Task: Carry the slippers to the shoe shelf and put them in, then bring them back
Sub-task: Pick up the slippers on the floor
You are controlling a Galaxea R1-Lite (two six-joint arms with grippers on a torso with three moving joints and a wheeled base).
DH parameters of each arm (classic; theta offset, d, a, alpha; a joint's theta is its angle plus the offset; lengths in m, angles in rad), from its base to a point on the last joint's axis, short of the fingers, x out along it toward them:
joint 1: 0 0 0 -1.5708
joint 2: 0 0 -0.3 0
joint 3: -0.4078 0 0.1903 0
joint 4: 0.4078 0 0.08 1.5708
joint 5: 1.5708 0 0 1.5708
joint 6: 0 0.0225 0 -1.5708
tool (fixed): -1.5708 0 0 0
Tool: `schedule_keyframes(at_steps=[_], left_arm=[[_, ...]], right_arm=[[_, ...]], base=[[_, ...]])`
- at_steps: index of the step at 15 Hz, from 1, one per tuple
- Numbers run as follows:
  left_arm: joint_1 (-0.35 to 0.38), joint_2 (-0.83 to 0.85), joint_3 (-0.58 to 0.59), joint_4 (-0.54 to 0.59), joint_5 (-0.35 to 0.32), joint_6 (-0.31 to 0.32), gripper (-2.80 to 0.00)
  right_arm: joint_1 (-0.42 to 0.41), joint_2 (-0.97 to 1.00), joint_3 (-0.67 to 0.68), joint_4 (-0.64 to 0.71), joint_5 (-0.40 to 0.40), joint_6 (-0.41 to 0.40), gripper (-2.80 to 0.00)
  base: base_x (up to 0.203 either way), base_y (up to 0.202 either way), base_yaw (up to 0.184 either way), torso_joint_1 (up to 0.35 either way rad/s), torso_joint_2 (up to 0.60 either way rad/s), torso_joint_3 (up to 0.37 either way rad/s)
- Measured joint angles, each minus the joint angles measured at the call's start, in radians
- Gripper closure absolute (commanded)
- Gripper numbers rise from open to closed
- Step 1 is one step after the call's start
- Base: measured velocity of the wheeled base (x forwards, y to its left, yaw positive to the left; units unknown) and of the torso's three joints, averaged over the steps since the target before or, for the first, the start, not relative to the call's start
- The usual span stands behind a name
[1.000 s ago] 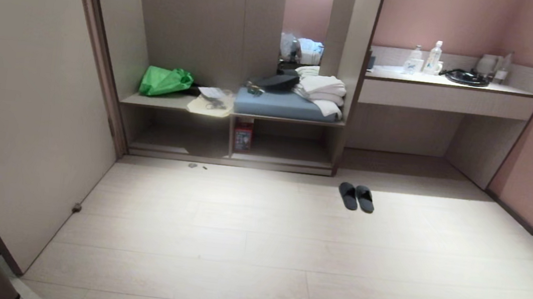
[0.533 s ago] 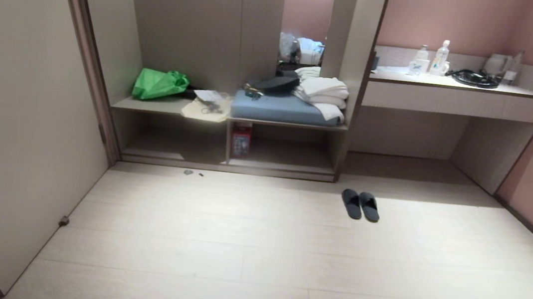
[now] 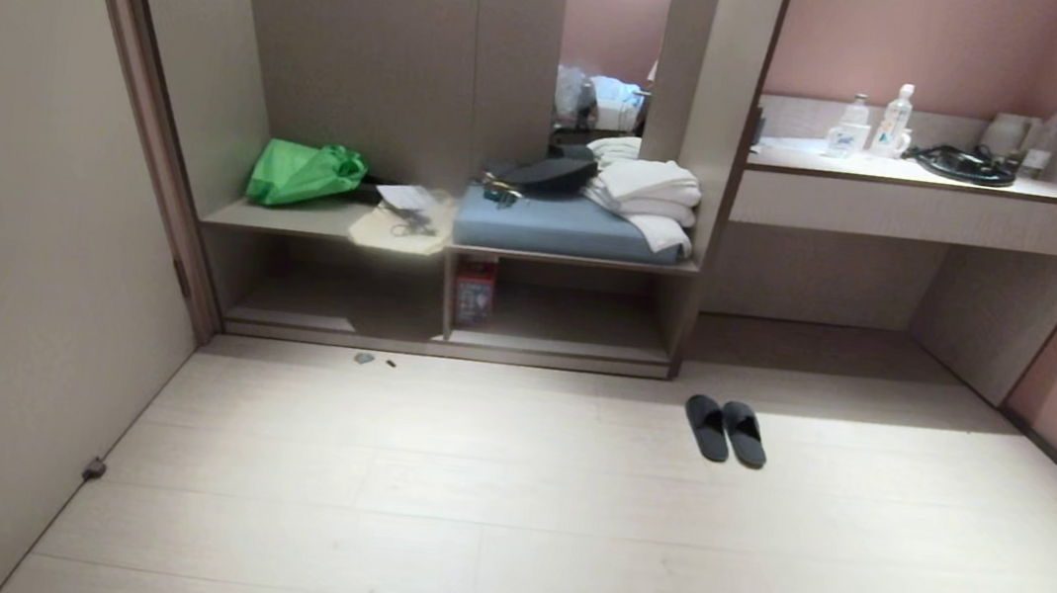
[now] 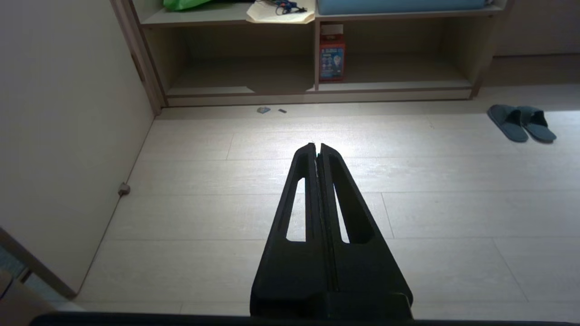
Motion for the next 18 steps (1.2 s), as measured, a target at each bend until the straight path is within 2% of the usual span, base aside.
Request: schedule_keyframes(at_steps=[18], left_arm=[[0.000,0.000,-0.001,0.002,0.000,0.001,0.00]], right_arm=[[0.000,0.000,0.000,-0.001,0.000,-0.001,0.00]], base=[[0.195,0.000,-0.001,0.001,0.00,0.002]])
